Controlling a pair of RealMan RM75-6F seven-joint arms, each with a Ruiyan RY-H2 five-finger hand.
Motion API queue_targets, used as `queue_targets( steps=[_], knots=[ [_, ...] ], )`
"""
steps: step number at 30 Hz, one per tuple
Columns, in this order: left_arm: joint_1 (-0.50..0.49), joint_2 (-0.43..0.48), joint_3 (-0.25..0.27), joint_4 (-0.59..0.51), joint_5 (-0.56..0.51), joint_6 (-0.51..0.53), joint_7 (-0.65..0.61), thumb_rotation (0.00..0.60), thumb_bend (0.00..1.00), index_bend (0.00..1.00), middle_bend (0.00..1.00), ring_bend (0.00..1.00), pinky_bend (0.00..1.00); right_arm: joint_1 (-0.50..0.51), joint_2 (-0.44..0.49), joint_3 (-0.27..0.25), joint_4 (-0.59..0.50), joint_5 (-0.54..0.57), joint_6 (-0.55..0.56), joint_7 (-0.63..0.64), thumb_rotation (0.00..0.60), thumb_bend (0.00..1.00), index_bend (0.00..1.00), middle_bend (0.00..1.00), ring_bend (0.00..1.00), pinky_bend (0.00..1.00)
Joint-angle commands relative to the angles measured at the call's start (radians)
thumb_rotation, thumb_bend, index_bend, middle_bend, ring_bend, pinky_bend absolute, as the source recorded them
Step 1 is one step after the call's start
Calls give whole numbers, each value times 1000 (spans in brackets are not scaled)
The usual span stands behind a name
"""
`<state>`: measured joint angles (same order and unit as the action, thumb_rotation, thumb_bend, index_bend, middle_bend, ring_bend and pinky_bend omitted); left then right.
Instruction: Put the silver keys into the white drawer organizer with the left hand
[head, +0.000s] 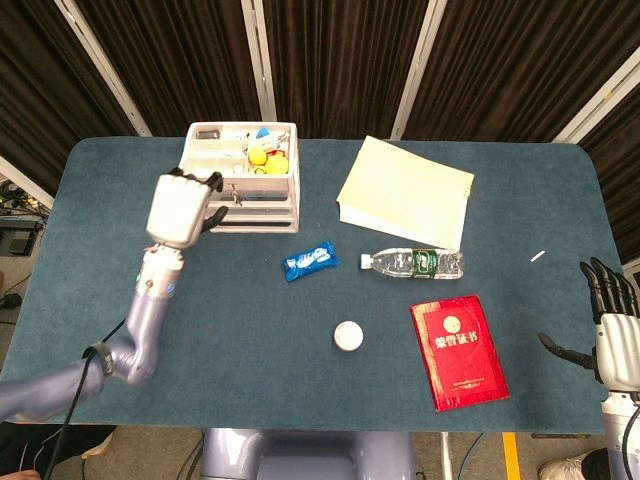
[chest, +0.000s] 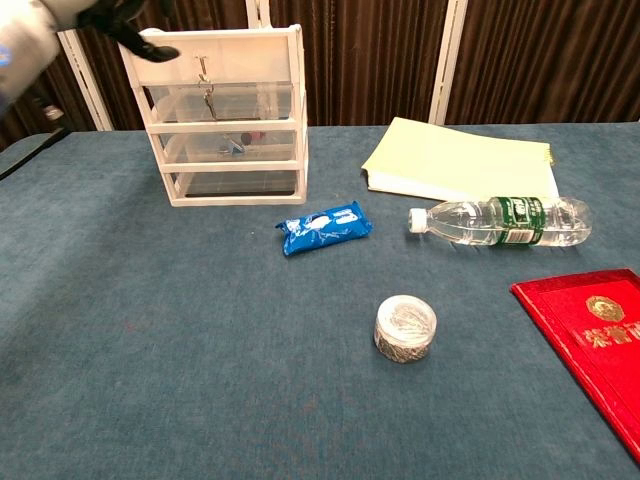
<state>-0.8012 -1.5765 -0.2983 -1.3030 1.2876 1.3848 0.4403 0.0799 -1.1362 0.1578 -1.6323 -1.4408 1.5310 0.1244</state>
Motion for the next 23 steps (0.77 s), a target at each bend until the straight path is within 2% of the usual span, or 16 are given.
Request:
queue_targets(
  steps=[1, 2, 4, 6, 8, 12, 15, 23],
  knots=[
    [150, 101, 80, -179, 33, 117, -56, 600, 145, 433, 537, 476, 449, 2, 2, -3, -1, 9, -12, -7, 600, 50, 0, 0, 0, 0],
    [186, 124, 104, -214, 38, 138, -63, 600, 141, 409, 469, 410, 393, 3, 4, -4, -3, 13, -19, -11, 600, 50, 0, 0, 0, 0],
    [244, 161, 146, -268, 43, 170, -65, 600, 124, 312, 253, 181, 202, 6, 9, -6, -6, 21, -32, -20, 600, 49, 0, 0, 0, 0],
    [296, 194, 185, -316, 44, 191, -76, 600, 102, 204, 86, 42, 61, 8, 15, -11, -11, 30, -50, -27, 600, 49, 0, 0, 0, 0],
    [345, 231, 232, -358, 42, 202, -74, 600, 75, 110, 6, 0, 2, 11, 20, -13, -15, 38, -64, -36, 600, 49, 0, 0, 0, 0],
    [429, 306, 319, -420, 63, 219, -65, 600, 48, 19, 0, 0, 0, 15, 26, -16, -21, 45, -77, -53, 600, 48, 0, 0, 0, 0],
    [482, 337, 365, -434, 85, 239, -81, 600, 41, 0, 0, 0, 0, 14, 26, -16, -22, 44, -74, -59, 600, 48, 0, 0, 0, 0],
    [578, 370, 428, -390, 146, 271, -155, 600, 37, 0, 0, 0, 0, 10, 16, -19, -13, 28, -53, -70, 600, 48, 0, 0, 0, 0]
  ],
)
